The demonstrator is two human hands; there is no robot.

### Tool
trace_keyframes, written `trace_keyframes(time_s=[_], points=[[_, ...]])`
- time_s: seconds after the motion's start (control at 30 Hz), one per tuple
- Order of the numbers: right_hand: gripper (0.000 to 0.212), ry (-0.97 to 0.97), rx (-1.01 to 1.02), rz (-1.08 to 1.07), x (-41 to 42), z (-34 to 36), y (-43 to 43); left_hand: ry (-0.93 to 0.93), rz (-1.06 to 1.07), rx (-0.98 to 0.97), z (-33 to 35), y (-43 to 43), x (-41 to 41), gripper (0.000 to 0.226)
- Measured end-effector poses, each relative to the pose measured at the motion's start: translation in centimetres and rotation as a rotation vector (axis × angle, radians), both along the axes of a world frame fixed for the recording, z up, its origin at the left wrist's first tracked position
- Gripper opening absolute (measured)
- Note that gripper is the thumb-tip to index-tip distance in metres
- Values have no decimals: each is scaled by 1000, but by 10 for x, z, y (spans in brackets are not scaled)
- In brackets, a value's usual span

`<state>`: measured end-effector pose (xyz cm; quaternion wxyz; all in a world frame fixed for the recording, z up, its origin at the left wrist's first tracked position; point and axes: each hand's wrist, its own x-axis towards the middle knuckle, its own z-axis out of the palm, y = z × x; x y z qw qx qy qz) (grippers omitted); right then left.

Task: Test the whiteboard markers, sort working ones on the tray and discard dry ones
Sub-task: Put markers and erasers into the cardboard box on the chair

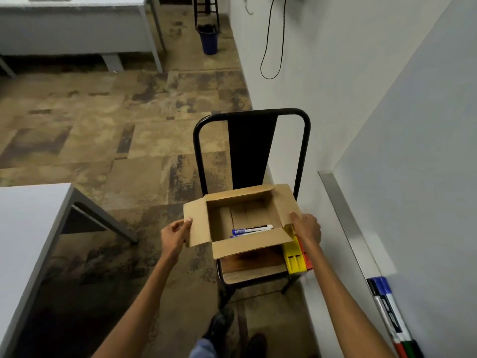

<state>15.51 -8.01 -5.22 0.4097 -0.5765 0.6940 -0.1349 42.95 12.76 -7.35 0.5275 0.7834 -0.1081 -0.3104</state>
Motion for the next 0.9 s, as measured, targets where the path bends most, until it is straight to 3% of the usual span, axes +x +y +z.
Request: trace_keyframes(time_s=[0.13, 0.23, 0.33, 0.4, 0.47, 0.6, 0.77, 0.9], points=[[63, 150, -106, 58, 2, 5, 0, -133, 79, 190, -4, -13, -4, 49], [51, 169, -368, 96, 8, 23, -4, -515, 21, 185, 18, -23, -11, 29], [31, 134, -601, 247, 25, 44, 5, -815, -247, 74, 40, -36, -25, 25], [22, 149, -663, 386, 42, 51, 18, -846, -433, 21, 47, -50, -40, 22], [25, 285, -692, 471, 58, 50, 29, -882, -555, 50, 44, -65, -48, 18], [32, 454, -650, 428, 68, 42, 34, -784, -654, 153, 29, -77, -44, 17], [21, 535, -671, 447, 67, 44, 34, -678, -857, 417, 13, -90, -39, 24], [20, 548, -620, 651, 94, 50, 58, -653, -1042, 560, 9, -112, -41, 31]])
